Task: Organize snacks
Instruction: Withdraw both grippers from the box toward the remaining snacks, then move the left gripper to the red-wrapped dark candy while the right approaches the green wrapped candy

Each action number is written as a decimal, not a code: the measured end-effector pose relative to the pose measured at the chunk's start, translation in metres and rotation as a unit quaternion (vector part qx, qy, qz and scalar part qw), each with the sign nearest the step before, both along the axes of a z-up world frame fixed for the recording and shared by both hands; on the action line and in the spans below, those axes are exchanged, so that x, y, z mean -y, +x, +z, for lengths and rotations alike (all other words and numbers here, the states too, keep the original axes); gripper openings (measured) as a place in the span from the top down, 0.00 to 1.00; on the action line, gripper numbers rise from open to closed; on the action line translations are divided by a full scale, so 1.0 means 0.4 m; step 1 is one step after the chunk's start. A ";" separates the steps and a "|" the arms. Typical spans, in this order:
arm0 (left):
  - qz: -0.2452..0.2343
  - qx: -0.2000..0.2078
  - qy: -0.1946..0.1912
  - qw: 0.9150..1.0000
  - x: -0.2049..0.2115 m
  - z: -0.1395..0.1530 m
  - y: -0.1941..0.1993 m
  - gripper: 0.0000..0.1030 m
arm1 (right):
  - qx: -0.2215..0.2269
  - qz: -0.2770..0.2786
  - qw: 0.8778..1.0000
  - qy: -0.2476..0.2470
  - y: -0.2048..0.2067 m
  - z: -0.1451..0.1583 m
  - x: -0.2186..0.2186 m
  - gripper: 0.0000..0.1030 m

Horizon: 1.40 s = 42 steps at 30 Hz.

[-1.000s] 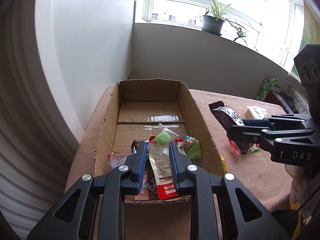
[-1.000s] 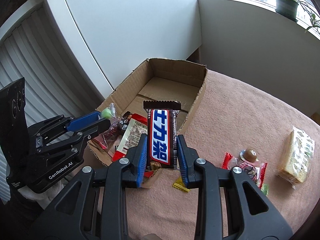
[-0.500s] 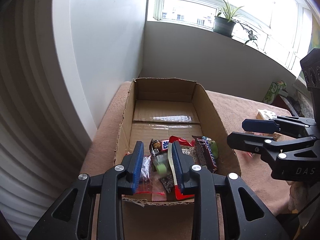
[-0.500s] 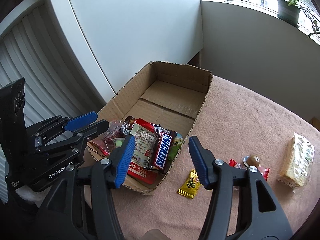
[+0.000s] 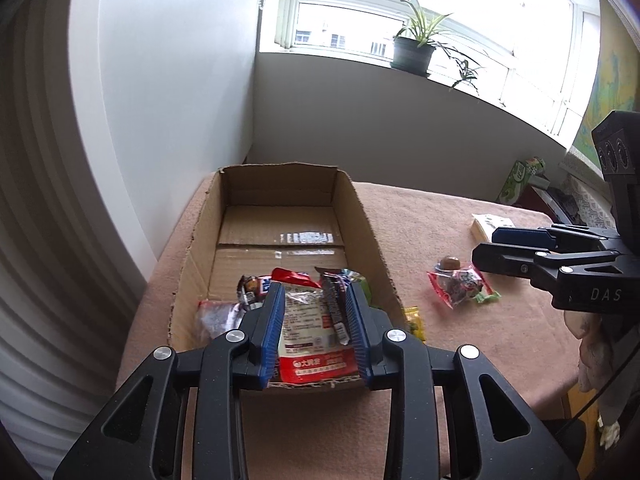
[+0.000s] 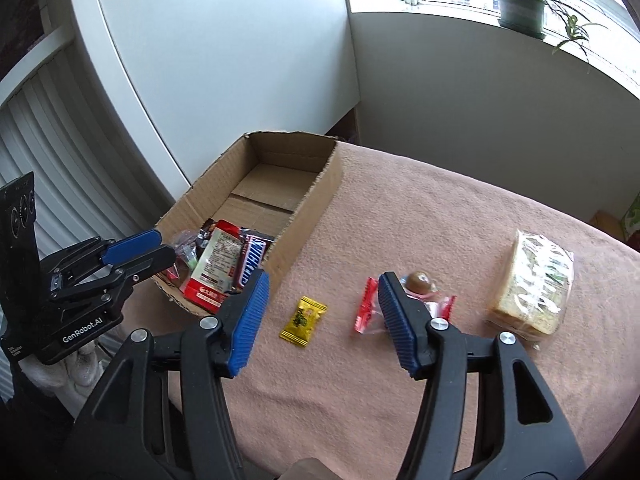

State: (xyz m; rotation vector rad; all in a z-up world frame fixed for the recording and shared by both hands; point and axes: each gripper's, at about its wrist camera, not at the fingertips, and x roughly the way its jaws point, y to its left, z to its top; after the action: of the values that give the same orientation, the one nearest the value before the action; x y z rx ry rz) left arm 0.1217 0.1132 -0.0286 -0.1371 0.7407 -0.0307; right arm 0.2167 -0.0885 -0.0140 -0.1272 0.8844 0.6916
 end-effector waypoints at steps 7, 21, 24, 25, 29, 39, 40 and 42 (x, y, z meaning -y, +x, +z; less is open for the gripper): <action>-0.044 0.000 -0.010 0.999 0.107 0.003 -0.006 0.71 | -0.013 -0.045 0.999 -0.007 0.024 -0.027 0.148 0.42; -0.123 -0.038 -0.001 0.992 0.309 -0.049 0.059 0.50 | -0.066 -0.063 0.996 0.018 0.062 -0.138 0.275 0.42; -0.135 -0.047 0.002 0.990 0.332 -0.055 0.085 0.48 | -0.076 -0.055 0.995 0.021 0.072 -0.157 0.280 0.42; -0.136 -0.054 -0.007 0.989 0.332 -0.056 0.103 0.48 | -0.083 -0.056 0.995 0.027 0.078 -0.164 0.284 0.42; -0.121 -0.065 -0.013 0.990 0.338 -0.060 0.177 0.48 | -0.101 -0.052 0.992 0.051 0.101 -0.182 0.296 0.49; -0.083 -0.120 -0.083 0.986 0.360 -0.125 0.319 0.48 | -0.113 -0.029 0.991 0.068 0.125 -0.204 0.291 0.51; -0.079 -0.124 -0.087 0.985 0.358 -0.132 0.327 0.48 | -0.113 -0.028 0.991 0.069 0.127 -0.205 0.292 0.51; -0.075 -0.134 -0.094 0.984 0.357 -0.144 0.337 0.48 | -0.114 -0.026 0.991 0.070 0.129 -0.209 0.294 0.51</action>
State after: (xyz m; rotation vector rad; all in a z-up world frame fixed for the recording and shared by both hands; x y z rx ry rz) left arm 0.2564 -0.0294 -0.0863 -0.2694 1.0153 -0.2298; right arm 0.2685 -0.2062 -0.0975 0.1016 1.0517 0.7265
